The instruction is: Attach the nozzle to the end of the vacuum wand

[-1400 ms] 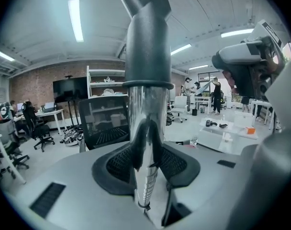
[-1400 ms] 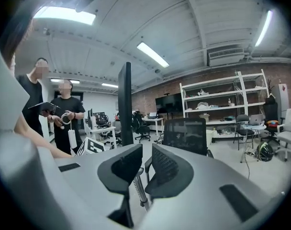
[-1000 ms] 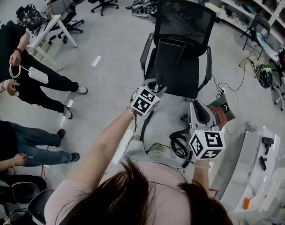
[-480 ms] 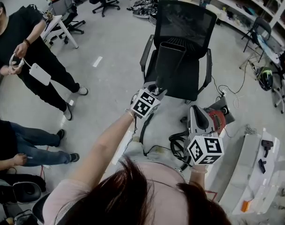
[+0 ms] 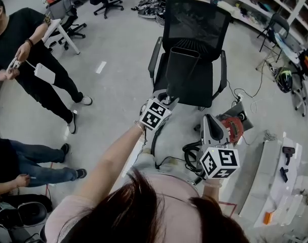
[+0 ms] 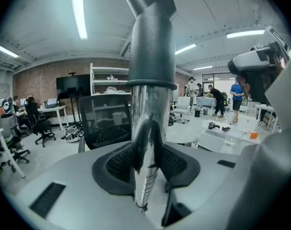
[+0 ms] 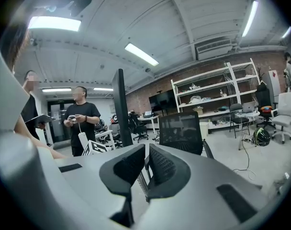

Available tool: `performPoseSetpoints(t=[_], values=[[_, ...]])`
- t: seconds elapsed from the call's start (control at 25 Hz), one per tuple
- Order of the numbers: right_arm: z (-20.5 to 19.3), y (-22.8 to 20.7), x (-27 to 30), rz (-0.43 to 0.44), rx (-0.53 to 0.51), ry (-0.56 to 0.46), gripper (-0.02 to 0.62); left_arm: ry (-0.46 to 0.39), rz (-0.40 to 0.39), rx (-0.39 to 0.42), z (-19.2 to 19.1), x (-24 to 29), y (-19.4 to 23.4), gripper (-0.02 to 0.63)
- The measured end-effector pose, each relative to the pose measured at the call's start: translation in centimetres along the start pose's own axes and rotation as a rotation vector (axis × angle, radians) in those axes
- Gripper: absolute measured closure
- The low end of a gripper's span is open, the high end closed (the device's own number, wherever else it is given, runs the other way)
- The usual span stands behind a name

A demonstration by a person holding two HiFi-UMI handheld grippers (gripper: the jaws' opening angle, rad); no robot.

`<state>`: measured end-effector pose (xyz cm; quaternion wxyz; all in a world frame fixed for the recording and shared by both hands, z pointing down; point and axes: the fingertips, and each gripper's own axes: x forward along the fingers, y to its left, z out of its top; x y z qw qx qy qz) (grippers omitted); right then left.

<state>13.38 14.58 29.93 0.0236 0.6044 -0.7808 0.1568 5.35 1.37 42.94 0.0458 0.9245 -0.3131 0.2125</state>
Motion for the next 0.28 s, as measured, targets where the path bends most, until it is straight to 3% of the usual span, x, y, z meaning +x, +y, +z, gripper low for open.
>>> performPoseSetpoints(t=[0.28], values=[[-0.22,0.84,0.85,-0.011,0.008,0.002,0.549,-0.036,0.015,-0.014,-0.26,-0.88,0.33,0.457]])
